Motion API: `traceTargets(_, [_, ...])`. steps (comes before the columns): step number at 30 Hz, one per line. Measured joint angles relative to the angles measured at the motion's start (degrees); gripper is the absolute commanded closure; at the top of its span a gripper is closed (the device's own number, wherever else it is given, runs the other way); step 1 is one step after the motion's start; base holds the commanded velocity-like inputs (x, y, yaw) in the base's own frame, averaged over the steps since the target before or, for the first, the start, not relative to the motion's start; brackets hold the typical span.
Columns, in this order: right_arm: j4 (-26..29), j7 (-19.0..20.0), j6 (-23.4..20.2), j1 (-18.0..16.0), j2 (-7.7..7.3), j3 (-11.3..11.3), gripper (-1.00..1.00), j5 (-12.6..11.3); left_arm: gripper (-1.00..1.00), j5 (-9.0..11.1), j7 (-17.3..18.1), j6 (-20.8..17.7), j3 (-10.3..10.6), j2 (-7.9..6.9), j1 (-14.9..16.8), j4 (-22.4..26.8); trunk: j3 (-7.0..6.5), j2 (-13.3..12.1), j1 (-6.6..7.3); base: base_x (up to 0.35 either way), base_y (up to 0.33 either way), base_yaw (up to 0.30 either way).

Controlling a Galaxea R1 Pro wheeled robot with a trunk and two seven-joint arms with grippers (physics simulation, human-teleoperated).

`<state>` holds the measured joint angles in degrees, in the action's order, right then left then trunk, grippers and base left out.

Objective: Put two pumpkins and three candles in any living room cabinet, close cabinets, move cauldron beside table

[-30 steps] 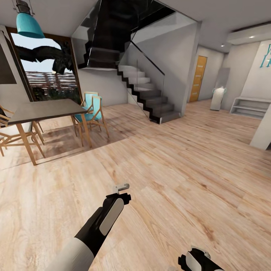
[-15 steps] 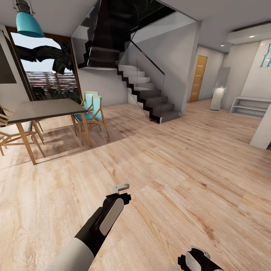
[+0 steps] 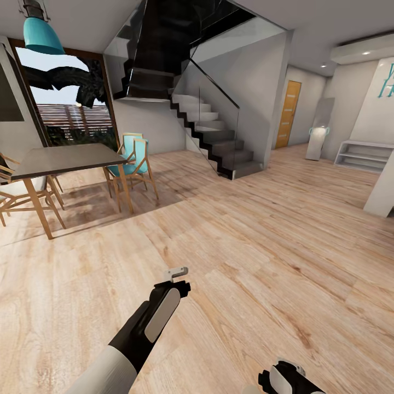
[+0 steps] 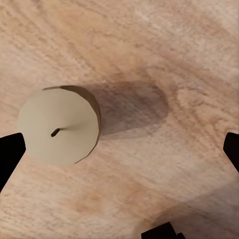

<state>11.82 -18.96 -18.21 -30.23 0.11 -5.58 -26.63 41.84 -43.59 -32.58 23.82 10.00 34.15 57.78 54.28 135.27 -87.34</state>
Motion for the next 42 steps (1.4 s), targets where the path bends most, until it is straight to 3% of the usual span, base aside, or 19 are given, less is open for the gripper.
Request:
traceTargets(12, [0.08, 0.52, 0.07, 0.01, 0.01, -0.09, -1.00, 0.03, -1.00, 0.03, 0.02, 0.04, 0.02, 0.00, 0.00, 0.00, 0.00, 0.00, 0.00, 0.000, 0.016, 0.000])
traceTargets(23, [0.15, 5.66, 1.63, 0.05, 0.00, -0.26, -1.00, 0.17, -1.00, 0.03, 0.03, 0.16, 0.02, 0.00, 0.00, -0.08, 0.00, 0.00, 0.00, 0.000, 0.037, 0.000])
traceTargets(31, [0.09, 6.50, 3.91, 0.02, 0.07, -4.17, -1.00, 0.10, -1.00, 0.03, 0.07, 0.15, 0.02, 0.00, 0.00, -0.09, 0.00, 0.00, 0.00, 0.057, 0.047, 0.000])
traceTargets(42, [0.08, 6.52, 5.07, 0.02, 0.15, -4.74, -1.00, 0.00, -1.00, 0.03, 0.08, 0.22, 0.02, 0.00, 0.00, -0.08, 0.00, 0.00, 0.00, 0.004, 0.038, 0.000])
